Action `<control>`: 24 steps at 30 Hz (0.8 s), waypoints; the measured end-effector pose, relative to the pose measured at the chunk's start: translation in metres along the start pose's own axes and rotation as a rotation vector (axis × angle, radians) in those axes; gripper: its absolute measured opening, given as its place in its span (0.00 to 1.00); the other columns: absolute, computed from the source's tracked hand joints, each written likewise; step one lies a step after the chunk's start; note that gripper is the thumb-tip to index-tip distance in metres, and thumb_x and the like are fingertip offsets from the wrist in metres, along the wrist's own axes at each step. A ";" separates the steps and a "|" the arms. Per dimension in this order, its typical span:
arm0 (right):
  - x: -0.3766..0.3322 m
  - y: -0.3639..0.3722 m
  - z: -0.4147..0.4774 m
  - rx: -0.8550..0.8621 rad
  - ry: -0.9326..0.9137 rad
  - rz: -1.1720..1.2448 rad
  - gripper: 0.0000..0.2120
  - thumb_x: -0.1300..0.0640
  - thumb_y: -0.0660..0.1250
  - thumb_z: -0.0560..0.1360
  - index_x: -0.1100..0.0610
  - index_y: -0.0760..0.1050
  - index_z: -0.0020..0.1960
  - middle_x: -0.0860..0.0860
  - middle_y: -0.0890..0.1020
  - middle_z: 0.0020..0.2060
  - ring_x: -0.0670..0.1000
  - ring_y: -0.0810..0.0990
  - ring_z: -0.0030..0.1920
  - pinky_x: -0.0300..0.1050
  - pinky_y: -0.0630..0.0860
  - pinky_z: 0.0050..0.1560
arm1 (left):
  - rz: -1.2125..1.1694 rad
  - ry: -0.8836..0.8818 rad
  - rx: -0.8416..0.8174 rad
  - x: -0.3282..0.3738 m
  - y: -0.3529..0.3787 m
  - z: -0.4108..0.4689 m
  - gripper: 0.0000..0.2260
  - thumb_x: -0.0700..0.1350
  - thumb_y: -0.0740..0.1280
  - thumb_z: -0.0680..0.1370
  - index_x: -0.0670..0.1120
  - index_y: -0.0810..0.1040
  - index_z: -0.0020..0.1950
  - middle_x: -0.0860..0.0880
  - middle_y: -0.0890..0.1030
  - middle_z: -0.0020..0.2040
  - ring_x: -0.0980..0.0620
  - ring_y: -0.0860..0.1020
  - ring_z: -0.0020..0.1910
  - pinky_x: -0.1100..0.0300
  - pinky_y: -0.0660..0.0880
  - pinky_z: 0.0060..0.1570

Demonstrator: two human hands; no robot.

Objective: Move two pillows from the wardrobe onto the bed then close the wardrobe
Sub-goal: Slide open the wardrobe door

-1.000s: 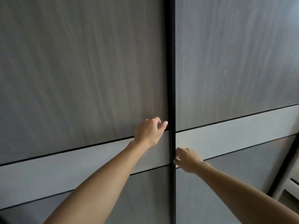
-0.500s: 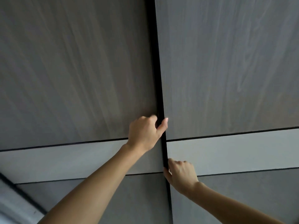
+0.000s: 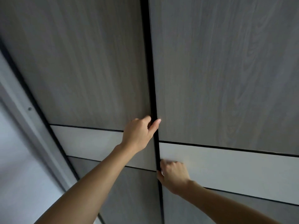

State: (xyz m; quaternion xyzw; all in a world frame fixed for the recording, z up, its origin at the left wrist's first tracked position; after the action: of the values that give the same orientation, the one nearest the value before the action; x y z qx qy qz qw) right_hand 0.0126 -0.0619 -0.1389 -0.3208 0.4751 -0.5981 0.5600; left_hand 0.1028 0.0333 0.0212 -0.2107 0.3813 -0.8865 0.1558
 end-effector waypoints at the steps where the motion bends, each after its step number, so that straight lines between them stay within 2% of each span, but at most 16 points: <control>1: -0.010 0.005 0.007 -0.002 -0.018 -0.005 0.12 0.48 0.57 0.76 0.56 0.72 0.49 0.57 0.84 0.42 0.64 0.81 0.40 0.47 0.67 0.35 | 0.006 -0.009 0.006 -0.013 -0.005 -0.002 0.24 0.60 0.55 0.79 0.45 0.62 0.30 0.44 0.73 0.23 0.41 0.73 0.25 0.48 0.73 0.29; 4: -0.042 0.019 0.031 -0.024 -0.045 -0.013 0.13 0.48 0.56 0.77 0.57 0.70 0.52 0.57 0.84 0.45 0.63 0.81 0.44 0.49 0.70 0.37 | 0.030 -0.039 -0.002 -0.051 -0.022 -0.004 0.24 0.60 0.55 0.79 0.45 0.63 0.31 0.43 0.75 0.25 0.40 0.75 0.28 0.47 0.74 0.31; 8: -0.085 0.029 0.057 -0.060 -0.095 -0.046 0.14 0.47 0.56 0.76 0.55 0.70 0.56 0.56 0.83 0.49 0.63 0.80 0.46 0.50 0.73 0.43 | 0.084 -0.040 -0.005 -0.103 -0.047 -0.006 0.24 0.60 0.56 0.79 0.46 0.61 0.30 0.42 0.75 0.26 0.38 0.73 0.28 0.47 0.74 0.32; 12: -0.124 0.018 0.072 0.074 -0.195 -0.071 0.09 0.50 0.63 0.71 0.55 0.76 0.45 0.52 0.84 0.37 0.59 0.82 0.36 0.47 0.76 0.32 | 0.131 -0.057 -0.004 -0.153 -0.069 -0.010 0.23 0.60 0.56 0.79 0.46 0.62 0.30 0.45 0.75 0.25 0.40 0.74 0.28 0.49 0.73 0.30; 15: -0.143 0.005 0.082 0.224 -0.282 -0.070 0.06 0.54 0.67 0.68 0.54 0.78 0.43 0.49 0.83 0.39 0.53 0.81 0.41 0.45 0.77 0.36 | 0.175 -0.051 0.094 -0.184 -0.085 -0.016 0.19 0.58 0.60 0.79 0.45 0.69 0.34 0.47 0.76 0.30 0.42 0.77 0.31 0.55 0.70 0.29; 17: -0.149 -0.003 0.087 0.340 -0.349 -0.084 0.07 0.56 0.68 0.68 0.55 0.78 0.46 0.51 0.82 0.47 0.54 0.79 0.51 0.48 0.76 0.45 | 0.243 -0.011 0.228 -0.203 -0.096 -0.021 0.15 0.53 0.66 0.76 0.41 0.74 0.45 0.43 0.79 0.43 0.41 0.79 0.40 0.52 0.74 0.35; 19: -0.153 -0.006 0.090 0.425 -0.389 -0.130 0.10 0.57 0.66 0.70 0.56 0.77 0.51 0.55 0.79 0.58 0.57 0.74 0.63 0.55 0.72 0.58 | 0.348 0.006 0.329 -0.222 -0.105 -0.025 0.19 0.51 0.69 0.74 0.39 0.74 0.57 0.37 0.76 0.59 0.38 0.77 0.55 0.47 0.76 0.48; 21: -0.153 -0.006 0.094 0.432 -0.388 -0.228 0.14 0.57 0.66 0.71 0.55 0.76 0.57 0.58 0.73 0.67 0.60 0.65 0.71 0.63 0.63 0.67 | 0.454 0.114 0.386 -0.238 -0.109 -0.028 0.22 0.48 0.67 0.75 0.39 0.70 0.65 0.35 0.68 0.69 0.37 0.68 0.68 0.44 0.72 0.61; 24: -0.148 -0.003 0.103 0.383 -0.403 -0.387 0.22 0.57 0.66 0.70 0.56 0.73 0.64 0.59 0.66 0.73 0.60 0.56 0.75 0.65 0.53 0.72 | 0.590 0.240 0.351 -0.259 -0.103 -0.033 0.25 0.41 0.63 0.76 0.40 0.64 0.72 0.38 0.61 0.75 0.40 0.57 0.76 0.42 0.61 0.71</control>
State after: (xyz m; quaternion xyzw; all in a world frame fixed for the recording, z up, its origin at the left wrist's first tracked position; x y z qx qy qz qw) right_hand 0.1302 0.0607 -0.0792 -0.4059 0.1642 -0.6962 0.5688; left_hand 0.2983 0.2345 0.0110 0.0439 0.2833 -0.8738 0.3928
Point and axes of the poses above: each hand's wrist, its own z-axis towards the middle knuckle, its own y-axis out of the palm, x = y × z, the point moved 3 cm from there along z, towards the middle knuckle
